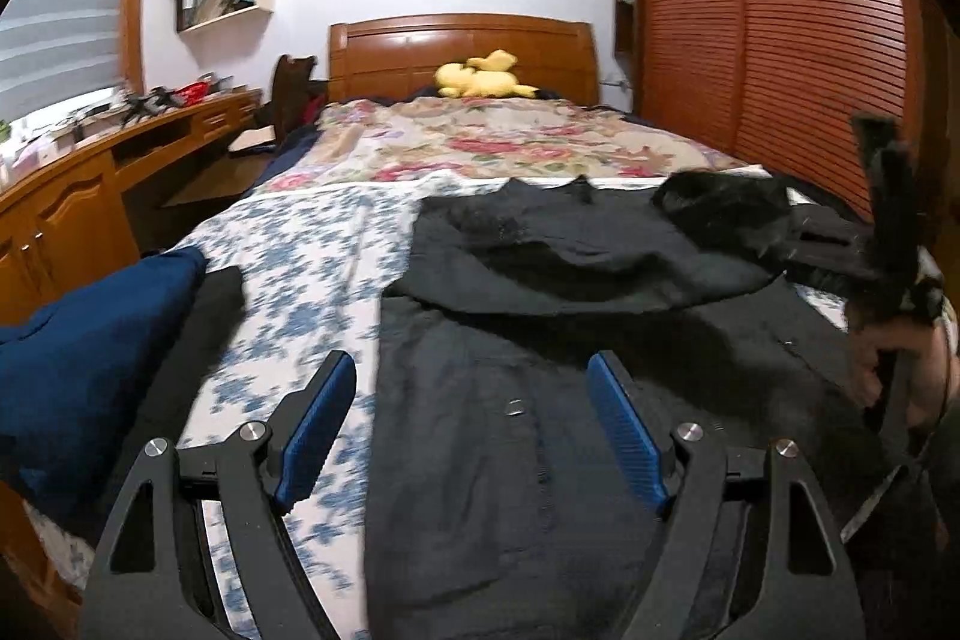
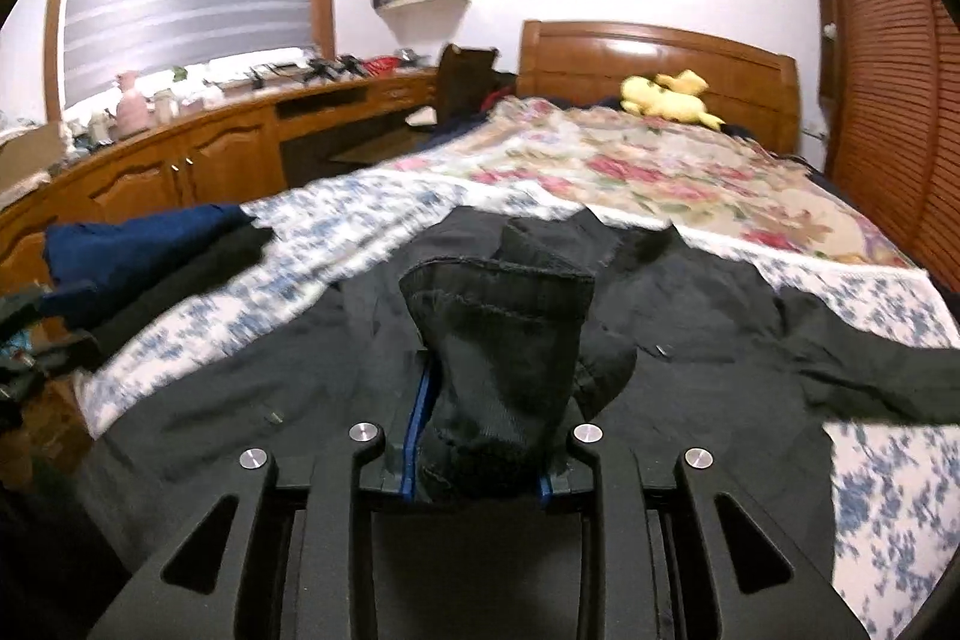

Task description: Fold large clothes

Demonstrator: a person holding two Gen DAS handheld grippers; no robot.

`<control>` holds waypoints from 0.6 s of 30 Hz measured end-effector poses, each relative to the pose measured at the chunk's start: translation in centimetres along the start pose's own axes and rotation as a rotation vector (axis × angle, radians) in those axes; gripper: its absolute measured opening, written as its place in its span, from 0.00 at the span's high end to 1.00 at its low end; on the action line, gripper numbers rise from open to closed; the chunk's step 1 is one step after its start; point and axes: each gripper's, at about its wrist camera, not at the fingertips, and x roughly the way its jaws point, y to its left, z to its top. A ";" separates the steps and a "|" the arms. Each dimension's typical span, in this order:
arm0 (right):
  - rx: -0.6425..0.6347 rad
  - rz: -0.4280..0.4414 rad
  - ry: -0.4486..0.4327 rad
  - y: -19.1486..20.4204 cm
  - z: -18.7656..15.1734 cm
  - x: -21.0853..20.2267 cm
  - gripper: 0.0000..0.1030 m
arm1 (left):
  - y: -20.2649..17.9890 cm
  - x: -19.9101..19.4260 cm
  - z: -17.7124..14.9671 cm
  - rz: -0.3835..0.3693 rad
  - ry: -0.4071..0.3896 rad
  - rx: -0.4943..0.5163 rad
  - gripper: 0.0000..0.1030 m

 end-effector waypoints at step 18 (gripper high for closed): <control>0.103 -0.043 0.169 -2.6 -4.2 -0.5 0.50 | -4.2 8.1 1.8 -0.098 0.029 0.049 0.22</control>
